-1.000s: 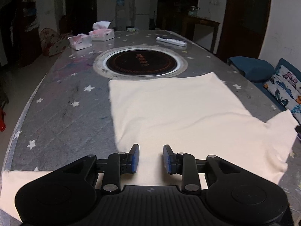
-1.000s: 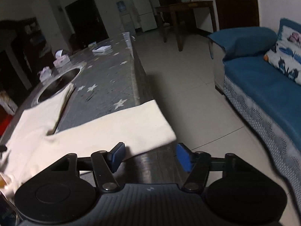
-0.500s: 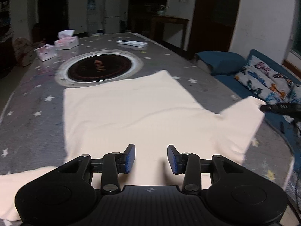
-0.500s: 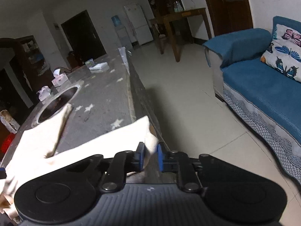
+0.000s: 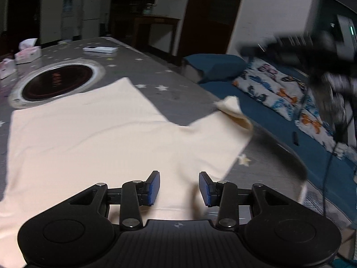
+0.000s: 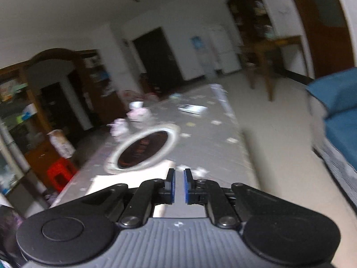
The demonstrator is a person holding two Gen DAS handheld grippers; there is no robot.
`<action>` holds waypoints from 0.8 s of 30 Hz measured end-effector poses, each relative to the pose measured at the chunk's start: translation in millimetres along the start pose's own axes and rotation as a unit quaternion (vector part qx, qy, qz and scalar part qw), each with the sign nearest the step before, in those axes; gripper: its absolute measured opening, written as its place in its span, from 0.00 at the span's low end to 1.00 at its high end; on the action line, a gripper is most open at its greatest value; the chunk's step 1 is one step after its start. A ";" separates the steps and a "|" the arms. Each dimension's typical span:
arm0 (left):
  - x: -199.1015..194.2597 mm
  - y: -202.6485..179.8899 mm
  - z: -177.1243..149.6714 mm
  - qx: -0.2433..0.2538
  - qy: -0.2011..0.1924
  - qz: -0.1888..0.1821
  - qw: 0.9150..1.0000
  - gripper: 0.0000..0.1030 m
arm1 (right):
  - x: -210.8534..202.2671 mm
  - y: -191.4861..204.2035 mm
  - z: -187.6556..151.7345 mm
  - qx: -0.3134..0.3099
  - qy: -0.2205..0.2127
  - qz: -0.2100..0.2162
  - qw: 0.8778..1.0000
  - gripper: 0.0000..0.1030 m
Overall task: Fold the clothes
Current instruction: 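Grasp the sleeve cuff with the right gripper, then lift the sleeve with the right gripper and fold it across the shirt body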
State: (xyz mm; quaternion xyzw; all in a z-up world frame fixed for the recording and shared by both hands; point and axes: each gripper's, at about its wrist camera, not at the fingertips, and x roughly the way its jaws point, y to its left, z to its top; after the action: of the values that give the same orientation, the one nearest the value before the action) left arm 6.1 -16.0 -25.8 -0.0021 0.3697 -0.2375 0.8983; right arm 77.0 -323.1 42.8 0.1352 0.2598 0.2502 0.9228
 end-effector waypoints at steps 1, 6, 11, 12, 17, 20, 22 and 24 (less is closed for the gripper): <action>0.7 -3.1 -0.2 0.002 -0.001 -0.003 1.000 0.41 | 3.1 12.1 5.0 -0.012 0.000 0.011 1.000 0.06; -8.7 2.7 -0.6 -0.004 -0.011 0.002 1.000 0.45 | 18.4 37.5 8.0 -0.058 0.008 -0.017 0.998 0.11; -12.1 11.8 -3.0 -0.013 -0.009 0.010 1.000 0.46 | 40.3 16.5 -20.1 -0.071 0.059 -0.094 0.991 0.23; -11.0 11.8 -3.3 -0.013 -0.007 0.010 1.000 0.46 | 45.0 10.6 -27.2 -0.075 0.070 -0.108 0.989 0.25; -5.9 7.1 -2.2 -0.011 -0.004 0.004 1.000 0.48 | 69.2 -5.7 -57.1 -0.105 0.117 -0.155 0.975 0.36; -3.7 4.1 -1.2 -0.008 -0.001 0.001 1.000 0.50 | 78.5 -9.7 -67.2 -0.116 0.126 -0.171 0.970 0.36; -1.5 2.2 -0.3 -0.005 0.002 0.000 1.000 0.51 | 81.3 -12.7 -72.3 -0.120 0.129 -0.178 0.968 0.34; 1.8 0.5 -0.1 -0.004 0.006 -0.001 1.000 0.52 | 81.7 -16.2 -75.9 -0.120 0.129 -0.189 0.966 0.34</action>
State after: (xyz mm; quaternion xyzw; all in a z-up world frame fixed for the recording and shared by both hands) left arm 7.4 -16.3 -27.1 -0.0044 0.3755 -0.2368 0.8960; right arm 102.2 -284.1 -59.9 -0.0610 0.3652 0.1158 0.9217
